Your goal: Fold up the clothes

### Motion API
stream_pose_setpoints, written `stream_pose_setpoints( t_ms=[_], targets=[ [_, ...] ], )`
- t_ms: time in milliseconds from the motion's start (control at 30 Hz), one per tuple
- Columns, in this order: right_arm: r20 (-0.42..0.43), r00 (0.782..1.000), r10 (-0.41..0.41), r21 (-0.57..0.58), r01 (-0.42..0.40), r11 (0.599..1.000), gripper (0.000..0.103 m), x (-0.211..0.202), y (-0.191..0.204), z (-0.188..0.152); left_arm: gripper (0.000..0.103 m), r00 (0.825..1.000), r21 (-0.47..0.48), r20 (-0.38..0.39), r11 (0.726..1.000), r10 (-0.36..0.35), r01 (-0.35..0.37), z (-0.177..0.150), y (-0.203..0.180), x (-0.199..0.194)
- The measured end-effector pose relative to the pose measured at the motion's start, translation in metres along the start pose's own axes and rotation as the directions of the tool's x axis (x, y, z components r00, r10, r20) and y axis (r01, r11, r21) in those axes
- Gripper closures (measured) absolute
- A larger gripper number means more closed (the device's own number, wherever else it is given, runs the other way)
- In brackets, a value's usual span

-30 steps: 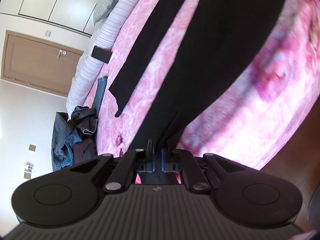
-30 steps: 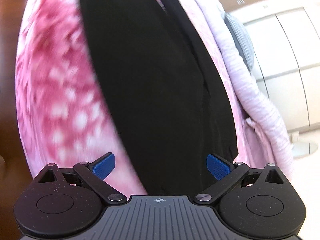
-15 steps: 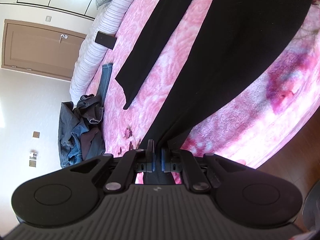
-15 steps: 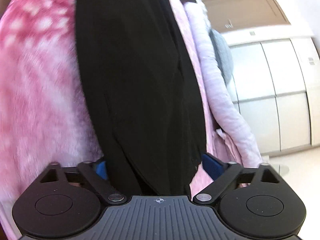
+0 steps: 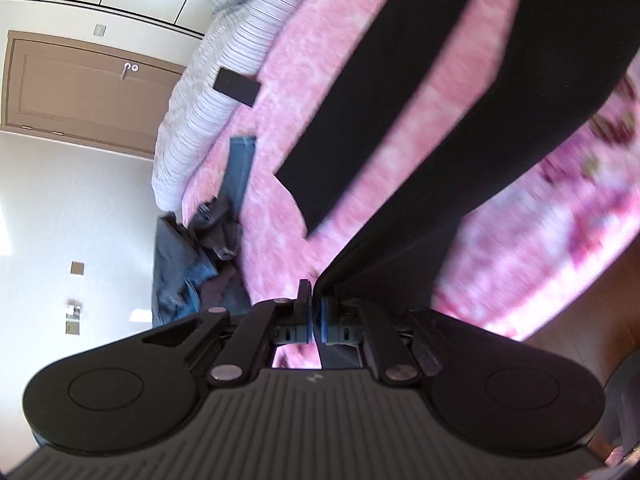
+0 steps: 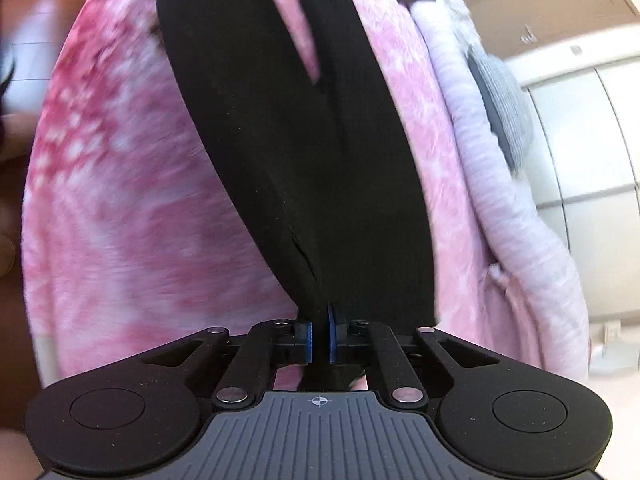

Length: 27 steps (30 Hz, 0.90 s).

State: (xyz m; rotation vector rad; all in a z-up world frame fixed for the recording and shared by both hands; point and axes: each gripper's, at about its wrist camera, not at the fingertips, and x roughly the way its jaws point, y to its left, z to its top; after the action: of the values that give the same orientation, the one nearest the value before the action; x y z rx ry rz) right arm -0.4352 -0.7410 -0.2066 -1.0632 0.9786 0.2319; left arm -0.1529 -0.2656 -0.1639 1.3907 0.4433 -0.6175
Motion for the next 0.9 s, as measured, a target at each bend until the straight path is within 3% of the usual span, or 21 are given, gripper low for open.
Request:
stream_pose_setpoints(
  t_ms=[133, 267, 367, 500, 633, 900],
  targets=[
    [-0.009, 0.994, 0.112, -0.102, -0.112, 0.988, 0.097, -0.006, -0.068, 0.016, 0.098, 0.996, 0.010, 0.023, 0.996, -0.085, 0.085, 0.036, 0.062, 0.034],
    [-0.069, 0.977, 0.203, -0.168, -0.212, 0.963, 0.097, 0.033, -0.126, 0.035, 0.098, 0.975, 0.059, 0.026, 0.974, -0.219, 0.217, 0.075, 0.110, 0.100],
    [-0.134, 0.962, 0.238, -0.129, -0.255, 0.958, 0.097, 0.074, -0.162, 0.042, 0.099, 0.954, 0.071, 0.025, 0.952, -0.299, 0.297, 0.100, 0.133, 0.158],
    [-0.214, 0.933, 0.290, -0.073, -0.311, 0.947, 0.097, 0.140, -0.196, 0.052, 0.099, 0.917, 0.108, 0.000, 0.912, -0.398, 0.396, 0.128, 0.144, 0.231],
    [-0.242, 0.913, 0.328, 0.006, -0.336, 0.942, 0.097, 0.189, -0.214, 0.060, 0.100, 0.896, 0.139, -0.015, 0.886, -0.444, 0.441, 0.155, 0.136, 0.287],
    [-0.224, 0.892, 0.393, 0.088, -0.383, 0.920, 0.097, 0.222, -0.240, 0.048, 0.100, 0.874, 0.160, -0.054, 0.860, -0.483, 0.485, 0.190, 0.141, 0.331]
  ],
)
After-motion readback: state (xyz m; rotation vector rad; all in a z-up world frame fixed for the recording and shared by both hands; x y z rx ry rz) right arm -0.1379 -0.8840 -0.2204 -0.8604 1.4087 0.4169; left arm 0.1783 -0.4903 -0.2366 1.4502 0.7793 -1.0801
